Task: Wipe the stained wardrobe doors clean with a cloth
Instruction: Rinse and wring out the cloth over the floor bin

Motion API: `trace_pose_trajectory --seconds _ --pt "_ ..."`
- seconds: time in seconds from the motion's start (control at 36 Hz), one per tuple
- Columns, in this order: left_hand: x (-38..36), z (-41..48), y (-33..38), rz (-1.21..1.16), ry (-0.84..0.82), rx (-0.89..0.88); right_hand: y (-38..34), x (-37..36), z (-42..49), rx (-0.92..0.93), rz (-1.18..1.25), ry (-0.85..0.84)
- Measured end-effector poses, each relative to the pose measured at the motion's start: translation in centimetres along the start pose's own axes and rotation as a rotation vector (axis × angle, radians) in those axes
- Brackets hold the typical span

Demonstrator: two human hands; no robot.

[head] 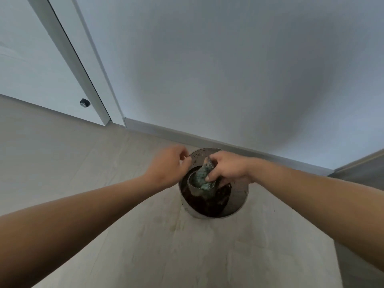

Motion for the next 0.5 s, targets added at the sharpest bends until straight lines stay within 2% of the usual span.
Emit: trace_pose_trajectory --seconds 0.06,0.11,0.14,0.19,0.25,0.39,0.44,0.5 --pt "-0.2 -0.2 2.2 0.136 -0.076 -0.207 -0.9 0.6 -2.1 0.080 0.262 -0.012" --pt "-0.7 -0.4 3.7 0.110 -0.177 -0.306 -1.2 1.5 -3.6 0.147 0.483 0.023" --pt "-1.4 -0.5 4.1 0.023 -0.270 -0.302 -1.1 1.9 -4.1 0.175 0.590 0.029" --pt "-3.2 -0.8 4.1 -0.243 -0.449 -0.176 -1.0 2.1 -4.6 0.203 0.781 -0.008" --pt "-4.1 -0.8 3.7 -0.430 -0.515 -0.009 -0.7 2.0 -4.6 0.194 0.885 -0.046" --pt "-5.7 -1.2 2.4 -0.613 -0.529 0.219 2.6 2.5 -3.2 0.064 0.912 0.121" --pt "-6.0 -1.5 1.9 -0.670 -0.509 0.308 3.4 2.6 -3.2 0.048 0.790 0.152" --pt "-6.3 -1.9 1.6 -0.709 -0.485 0.396 4.3 3.5 -3.3 0.060 0.609 0.277"
Point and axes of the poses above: each hand's wrist, its own z-axis towards the middle knuckle, its own x-axis out of the back of the hand, y = z × x, the point moved 9 cm from there along z, towards the middle knuckle, and after that the axes turned 1 degree about y, right-handed, at the moved point
